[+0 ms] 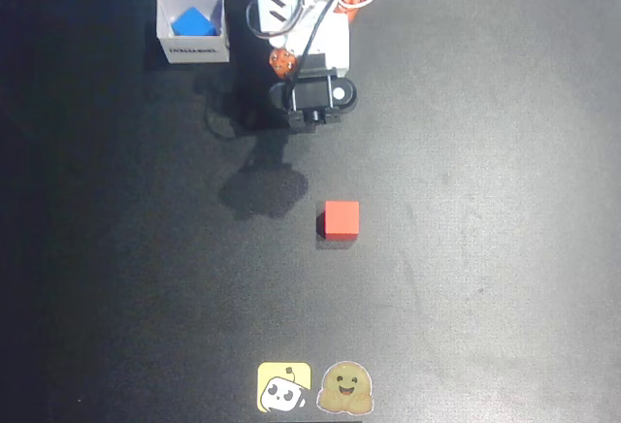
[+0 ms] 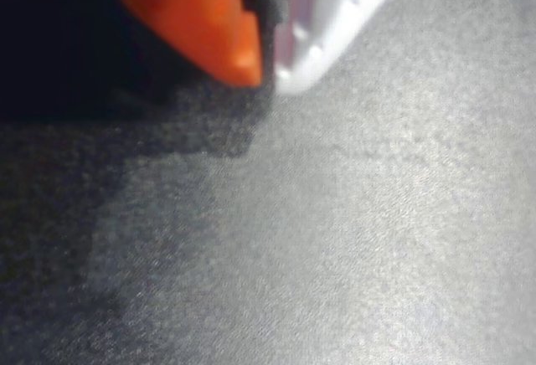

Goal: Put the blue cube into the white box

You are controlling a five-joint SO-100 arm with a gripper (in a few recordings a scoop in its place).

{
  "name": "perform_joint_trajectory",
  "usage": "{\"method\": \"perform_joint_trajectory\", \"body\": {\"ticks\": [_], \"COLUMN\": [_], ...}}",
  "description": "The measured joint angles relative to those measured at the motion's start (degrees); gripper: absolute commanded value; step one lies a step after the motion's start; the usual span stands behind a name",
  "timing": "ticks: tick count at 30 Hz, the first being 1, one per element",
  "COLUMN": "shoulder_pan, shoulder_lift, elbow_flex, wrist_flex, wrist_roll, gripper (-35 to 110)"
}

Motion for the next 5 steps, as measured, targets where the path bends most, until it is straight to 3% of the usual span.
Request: {"method": "perform_joint_trajectory", "body": {"ticks": [5], "shoulder_pan": [0.0], "shoulder_lift": [0.0], "elbow_flex": [0.0], "wrist_flex": [0.0], "wrist_roll": [0.0], "gripper": [0]}}
